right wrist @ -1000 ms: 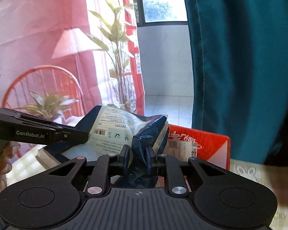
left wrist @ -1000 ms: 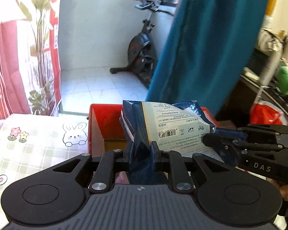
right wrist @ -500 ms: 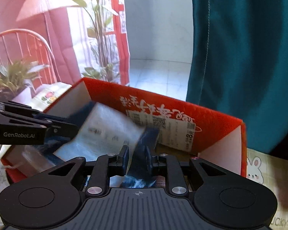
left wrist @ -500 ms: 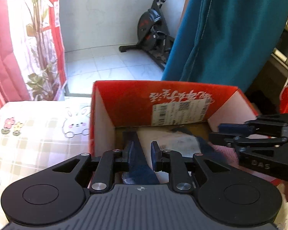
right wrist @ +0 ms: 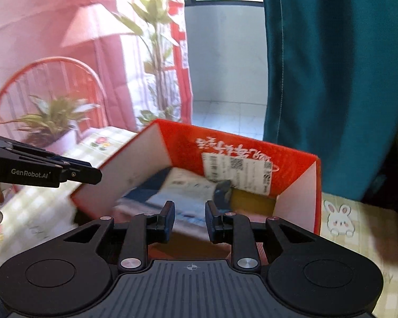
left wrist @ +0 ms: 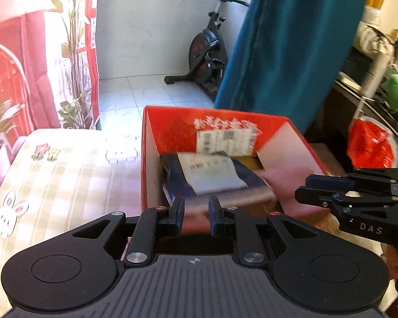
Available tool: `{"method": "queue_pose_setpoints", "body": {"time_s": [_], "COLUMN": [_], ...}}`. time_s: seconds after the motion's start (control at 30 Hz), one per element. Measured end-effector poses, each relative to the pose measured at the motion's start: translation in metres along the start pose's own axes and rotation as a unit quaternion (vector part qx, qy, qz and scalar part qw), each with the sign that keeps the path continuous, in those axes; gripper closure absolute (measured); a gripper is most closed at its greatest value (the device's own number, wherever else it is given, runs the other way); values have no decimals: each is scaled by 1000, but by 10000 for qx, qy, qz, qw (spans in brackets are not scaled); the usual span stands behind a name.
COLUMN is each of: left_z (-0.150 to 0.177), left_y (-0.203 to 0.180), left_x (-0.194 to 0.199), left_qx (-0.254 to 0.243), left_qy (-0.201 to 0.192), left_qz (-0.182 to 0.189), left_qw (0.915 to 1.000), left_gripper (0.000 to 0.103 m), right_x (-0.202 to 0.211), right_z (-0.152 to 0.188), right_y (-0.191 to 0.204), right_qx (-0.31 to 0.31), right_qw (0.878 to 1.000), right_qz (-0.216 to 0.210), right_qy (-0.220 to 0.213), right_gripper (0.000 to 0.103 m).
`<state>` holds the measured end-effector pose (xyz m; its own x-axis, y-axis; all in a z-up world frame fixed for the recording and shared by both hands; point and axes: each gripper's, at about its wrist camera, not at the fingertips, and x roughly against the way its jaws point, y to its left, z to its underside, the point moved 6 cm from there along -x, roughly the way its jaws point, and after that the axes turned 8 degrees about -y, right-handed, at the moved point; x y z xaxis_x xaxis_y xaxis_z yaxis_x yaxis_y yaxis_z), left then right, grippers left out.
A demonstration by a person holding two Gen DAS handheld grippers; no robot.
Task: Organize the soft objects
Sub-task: 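Move both grippers back to the orange floral oven mitt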
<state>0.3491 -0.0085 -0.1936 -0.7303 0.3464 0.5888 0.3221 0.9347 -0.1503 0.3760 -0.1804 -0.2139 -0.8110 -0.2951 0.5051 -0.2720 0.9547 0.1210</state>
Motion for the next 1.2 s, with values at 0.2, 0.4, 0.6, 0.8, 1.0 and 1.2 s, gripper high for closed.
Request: {"method": "queue_pose_setpoints", "body": {"time_s": [0.2, 0.4, 0.6, 0.8, 1.0, 1.2], "left_z": [54, 110, 142, 150, 166, 180], "left_y": [-14, -23, -16, -33, -37, -35], "left_x": [49, 72, 80, 82, 72, 64], "left_qx": [154, 222, 504, 458, 544, 585], "left_qy": [128, 385, 507, 484, 682, 857], "left_qz": [173, 305, 335, 570, 566, 682], "left_qw": [9996, 9985, 9969, 9961, 9946, 9923], "left_gripper": [77, 75, 58, 58, 59, 70], "right_x": [53, 89, 115, 121, 110, 93], "right_z": [36, 87, 130, 157, 172, 189], "right_y": [31, 54, 65, 60, 65, 70], "right_qx": [-108, -299, -95, -360, -379, -473], "right_qw": [9998, 9991, 9993, 9975, 9962, 9935], "right_qz": [-181, -283, -139, -59, -143, -198], "right_qy": [-61, 133, 344, 599, 769, 1015], "right_gripper": [79, 76, 51, 52, 55, 56]}}
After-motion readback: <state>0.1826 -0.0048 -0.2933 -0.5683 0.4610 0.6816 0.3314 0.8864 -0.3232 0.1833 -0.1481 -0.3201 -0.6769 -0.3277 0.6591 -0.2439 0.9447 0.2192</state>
